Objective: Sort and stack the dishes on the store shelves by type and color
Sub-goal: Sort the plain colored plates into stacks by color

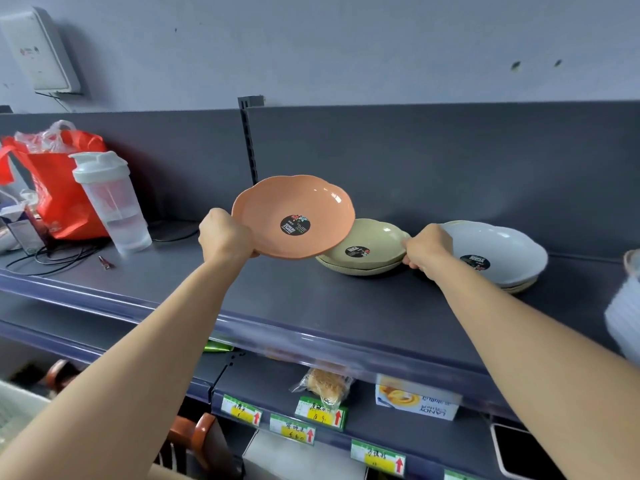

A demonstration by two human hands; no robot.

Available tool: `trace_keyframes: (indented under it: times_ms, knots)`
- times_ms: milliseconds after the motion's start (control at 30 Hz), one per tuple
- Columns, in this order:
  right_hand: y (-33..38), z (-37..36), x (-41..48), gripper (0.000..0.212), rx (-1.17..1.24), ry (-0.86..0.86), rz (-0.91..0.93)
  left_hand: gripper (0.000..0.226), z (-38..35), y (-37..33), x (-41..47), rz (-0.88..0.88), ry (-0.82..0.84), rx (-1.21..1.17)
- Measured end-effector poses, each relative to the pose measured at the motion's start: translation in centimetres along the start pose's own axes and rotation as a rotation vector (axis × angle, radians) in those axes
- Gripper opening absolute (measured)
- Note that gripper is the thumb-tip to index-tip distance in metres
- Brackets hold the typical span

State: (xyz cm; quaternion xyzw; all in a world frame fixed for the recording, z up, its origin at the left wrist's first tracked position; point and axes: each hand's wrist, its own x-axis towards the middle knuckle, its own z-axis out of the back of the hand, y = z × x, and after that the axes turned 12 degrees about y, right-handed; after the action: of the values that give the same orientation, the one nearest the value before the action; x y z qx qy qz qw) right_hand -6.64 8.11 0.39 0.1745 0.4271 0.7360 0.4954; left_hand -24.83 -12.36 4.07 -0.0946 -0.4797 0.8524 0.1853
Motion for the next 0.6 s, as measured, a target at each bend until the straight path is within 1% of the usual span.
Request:
trace_keyframes:
  times_ms: [33, 100, 133, 200, 233, 300, 333, 400, 500, 600]
  knots:
    - [-0.2, 0.5, 0.0, 0.015, -0.001, -0.028, 0.015, 0.024, -0.4, -0.3, -0.1, -0.009, 0.009, 0.001]
    - [-0.6, 2.1, 0.1, 0.004, -0.040, -0.104, 0.012, 0.025, -1.3, -0.9, -0.2, -0.031, 0.037, -0.005]
    - [-0.9, 3.1, 0.1, 0.007, -0.073, -0.145, 0.000, 0.023, -1.9, -1.2, -0.2, -0.040, 0.052, -0.003]
    - [-1.9, 5.2, -0.1, 0.022, -0.157, -0.205, -0.040, 0.015, -3.2, -1.9, -0.4, -0.055, 0.083, 0.008]
    - [-2.4, 6.3, -0.4, 0.023, -0.188, -0.227, -0.064, 0.012, -3.8, -2.3, -0.5, -0.061, 0.100, 0.008]
    - [-3.4, 8.1, -1.0, 0.008, -0.269, -0.278, -0.125, 0.009, -5.1, -2.9, -0.7, -0.074, 0.138, -0.003]
    - [-3.9, 8.8, -1.2, 0.013, -0.307, -0.308, -0.161, 0.008, -5.8, -3.1, -0.8, -0.080, 0.156, -0.009]
    - [-4.8, 9.7, -1.7, 0.027, -0.375, -0.346, -0.226, 0.011, -6.9, -3.4, -0.8, -0.091, 0.182, -0.013]
    - [-5.9, 10.6, -2.1, 0.033, -0.468, -0.362, -0.275, 0.022, -7.9, -3.7, -0.7, -0.092, 0.204, -0.023]
    - [-6.7, 11.0, -2.1, 0.039, -0.469, -0.364, -0.317, 0.023, -8.0, -3.7, -0.5, -0.071, 0.193, -0.019]
